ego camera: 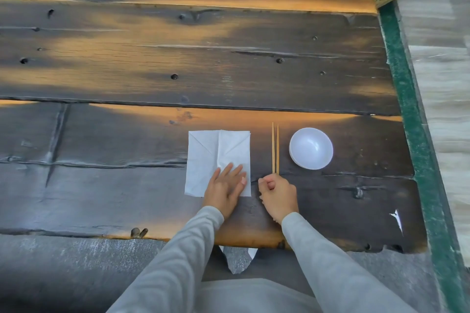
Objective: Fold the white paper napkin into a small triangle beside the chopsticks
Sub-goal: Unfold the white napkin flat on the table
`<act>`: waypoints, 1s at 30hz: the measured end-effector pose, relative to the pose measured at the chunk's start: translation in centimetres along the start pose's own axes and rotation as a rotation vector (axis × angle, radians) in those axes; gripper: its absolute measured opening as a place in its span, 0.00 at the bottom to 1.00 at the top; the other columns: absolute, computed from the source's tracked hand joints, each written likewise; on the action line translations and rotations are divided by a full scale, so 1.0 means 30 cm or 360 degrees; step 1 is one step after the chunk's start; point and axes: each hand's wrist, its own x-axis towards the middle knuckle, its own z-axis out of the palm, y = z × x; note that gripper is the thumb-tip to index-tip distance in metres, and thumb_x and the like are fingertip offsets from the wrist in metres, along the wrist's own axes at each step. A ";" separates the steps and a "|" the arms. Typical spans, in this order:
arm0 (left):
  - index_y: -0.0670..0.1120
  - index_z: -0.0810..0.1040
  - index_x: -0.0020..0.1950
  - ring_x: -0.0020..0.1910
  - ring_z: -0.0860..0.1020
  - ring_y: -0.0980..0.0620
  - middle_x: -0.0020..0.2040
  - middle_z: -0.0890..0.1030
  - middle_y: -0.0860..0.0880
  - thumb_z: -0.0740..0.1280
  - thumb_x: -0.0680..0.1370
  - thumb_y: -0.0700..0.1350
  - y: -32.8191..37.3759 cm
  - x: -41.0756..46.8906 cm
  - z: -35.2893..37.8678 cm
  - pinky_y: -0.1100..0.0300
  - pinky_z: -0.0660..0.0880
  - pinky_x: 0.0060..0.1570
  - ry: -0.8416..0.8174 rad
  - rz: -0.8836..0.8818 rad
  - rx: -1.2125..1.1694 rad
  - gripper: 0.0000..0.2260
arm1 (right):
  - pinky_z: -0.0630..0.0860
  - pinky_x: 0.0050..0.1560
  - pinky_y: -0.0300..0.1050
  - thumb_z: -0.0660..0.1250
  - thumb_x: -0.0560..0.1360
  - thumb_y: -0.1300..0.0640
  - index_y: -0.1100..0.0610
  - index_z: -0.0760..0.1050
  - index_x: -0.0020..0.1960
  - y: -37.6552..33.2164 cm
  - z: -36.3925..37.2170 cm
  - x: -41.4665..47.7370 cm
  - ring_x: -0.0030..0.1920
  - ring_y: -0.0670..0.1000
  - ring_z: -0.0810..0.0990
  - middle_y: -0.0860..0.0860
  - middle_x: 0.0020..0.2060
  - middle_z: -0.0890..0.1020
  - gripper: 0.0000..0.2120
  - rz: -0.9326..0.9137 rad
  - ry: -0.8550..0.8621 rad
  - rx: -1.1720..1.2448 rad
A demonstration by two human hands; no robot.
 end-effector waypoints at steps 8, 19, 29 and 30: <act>0.44 0.86 0.54 0.54 0.83 0.53 0.54 0.86 0.49 0.70 0.78 0.44 0.050 0.030 -0.120 0.59 0.79 0.55 0.0902 -0.1049 -0.2154 0.08 | 0.80 0.51 0.48 0.64 0.82 0.54 0.53 0.80 0.46 -0.021 0.028 0.000 0.45 0.53 0.84 0.48 0.39 0.85 0.09 -0.0063 -0.0049 -0.0031; 0.42 0.78 0.58 0.55 0.82 0.49 0.52 0.83 0.47 0.67 0.81 0.50 -0.066 -0.067 -0.194 0.60 0.78 0.52 0.1442 -0.1407 -0.2413 0.13 | 0.77 0.45 0.41 0.64 0.83 0.53 0.49 0.77 0.45 -0.055 0.071 0.010 0.43 0.49 0.81 0.45 0.38 0.82 0.08 -0.0163 -0.0051 -0.0196; 0.40 0.68 0.76 0.75 0.66 0.38 0.77 0.68 0.41 0.67 0.79 0.47 -0.120 0.032 -0.167 0.39 0.67 0.71 0.0094 0.0488 0.0798 0.26 | 0.71 0.69 0.56 0.66 0.81 0.56 0.60 0.74 0.72 -0.090 0.158 -0.018 0.70 0.60 0.74 0.57 0.69 0.78 0.20 -0.0927 -0.0030 -0.0746; 0.42 0.69 0.76 0.75 0.68 0.40 0.76 0.69 0.42 0.63 0.79 0.52 -0.126 0.058 -0.178 0.39 0.70 0.69 -0.0038 0.0563 0.1013 0.27 | 0.67 0.73 0.58 0.64 0.82 0.55 0.61 0.72 0.74 -0.086 0.169 -0.017 0.74 0.59 0.71 0.58 0.73 0.74 0.22 -0.0966 -0.0049 -0.0840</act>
